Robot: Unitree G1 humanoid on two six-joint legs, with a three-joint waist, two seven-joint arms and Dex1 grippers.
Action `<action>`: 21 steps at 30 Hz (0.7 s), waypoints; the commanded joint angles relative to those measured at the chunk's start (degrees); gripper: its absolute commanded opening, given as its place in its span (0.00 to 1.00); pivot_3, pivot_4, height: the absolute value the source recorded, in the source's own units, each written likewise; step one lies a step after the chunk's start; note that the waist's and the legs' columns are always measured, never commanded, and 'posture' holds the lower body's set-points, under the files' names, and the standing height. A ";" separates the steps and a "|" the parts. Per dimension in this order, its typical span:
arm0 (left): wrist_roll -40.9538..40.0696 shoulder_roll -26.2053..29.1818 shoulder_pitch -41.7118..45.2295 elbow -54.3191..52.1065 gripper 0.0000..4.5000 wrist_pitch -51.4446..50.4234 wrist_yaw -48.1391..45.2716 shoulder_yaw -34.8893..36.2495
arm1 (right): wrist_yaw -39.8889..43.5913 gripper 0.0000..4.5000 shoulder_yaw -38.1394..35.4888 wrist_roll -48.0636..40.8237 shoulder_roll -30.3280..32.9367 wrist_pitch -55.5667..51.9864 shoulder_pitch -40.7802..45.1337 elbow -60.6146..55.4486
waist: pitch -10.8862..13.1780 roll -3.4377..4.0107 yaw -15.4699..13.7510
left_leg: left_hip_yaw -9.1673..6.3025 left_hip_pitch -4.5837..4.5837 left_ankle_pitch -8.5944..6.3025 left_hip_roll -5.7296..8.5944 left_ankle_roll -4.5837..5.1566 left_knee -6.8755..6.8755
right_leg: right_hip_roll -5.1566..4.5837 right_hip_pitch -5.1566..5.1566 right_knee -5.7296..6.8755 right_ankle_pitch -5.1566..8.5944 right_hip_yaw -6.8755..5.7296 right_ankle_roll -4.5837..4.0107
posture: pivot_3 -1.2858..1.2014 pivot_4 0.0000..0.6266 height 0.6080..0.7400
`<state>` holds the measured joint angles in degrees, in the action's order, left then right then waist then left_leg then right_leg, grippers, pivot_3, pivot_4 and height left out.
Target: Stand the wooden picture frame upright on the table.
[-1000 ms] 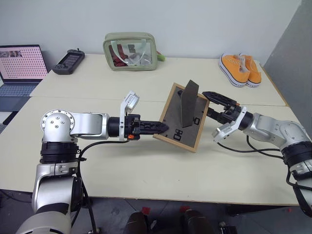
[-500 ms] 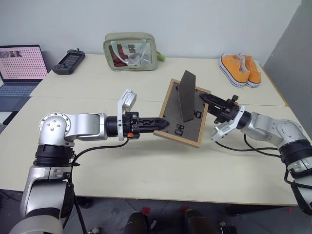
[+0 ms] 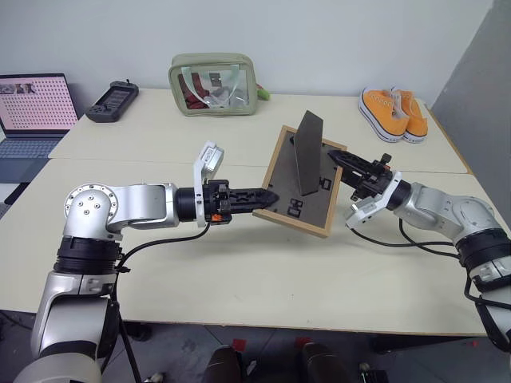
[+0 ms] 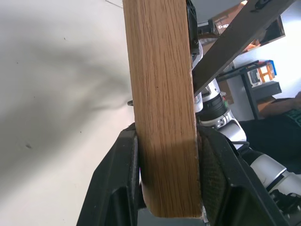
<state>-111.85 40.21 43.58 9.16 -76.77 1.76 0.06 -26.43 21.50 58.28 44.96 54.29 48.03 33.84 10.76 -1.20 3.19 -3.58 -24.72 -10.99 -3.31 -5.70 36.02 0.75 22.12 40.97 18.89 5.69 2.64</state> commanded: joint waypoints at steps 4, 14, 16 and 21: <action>1.67 -0.14 0.42 -2.67 0.44 3.44 1.58 0.76 | 1.19 0.29 0.21 -1.95 -0.24 1.31 2.29 -0.76 | 0.00 0.00 0.00 | 0.00 0.00 0.00 0.00 0.00 0.00 | 0.00 0.00 0.00 0.00 0.00 0.00 | 0.52 0.24 1.00; 1.32 0.25 0.02 -3.83 0.90 3.83 1.05 0.68 | 1.95 0.29 0.40 -2.53 -0.13 1.30 1.57 -1.62 | 0.00 0.00 0.00 | -0.01 0.01 0.00 0.00 0.00 0.01 | -0.01 -0.01 0.01 0.00 -0.01 0.00 | 0.52 0.24 1.00; 1.96 0.25 0.18 -4.07 0.99 3.84 0.60 0.86 | 2.05 0.29 0.38 -2.59 -0.07 1.29 1.59 -1.52 | 0.00 0.00 0.01 | -0.01 0.01 0.00 0.00 0.00 0.01 | -0.01 -0.01 0.01 0.00 -0.01 0.00 | 0.52 0.24 1.00; 10.95 1.50 -1.06 -10.50 0.99 5.97 -6.17 4.49 | 4.84 0.29 -0.27 -6.17 -0.59 1.62 1.61 0.61 | 0.00 0.00 0.03 | 0.00 0.01 0.00 0.00 0.00 0.01 | -0.01 -0.01 0.01 0.00 -0.01 0.00 | 0.52 0.24 1.00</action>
<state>-104.33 40.44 42.61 2.95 -72.53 -0.64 1.29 -22.33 23.62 56.51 44.28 55.63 48.74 34.26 10.76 -1.20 3.22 -3.58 -24.71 -10.99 -3.31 -5.71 36.02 0.74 22.11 40.98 18.89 5.69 2.64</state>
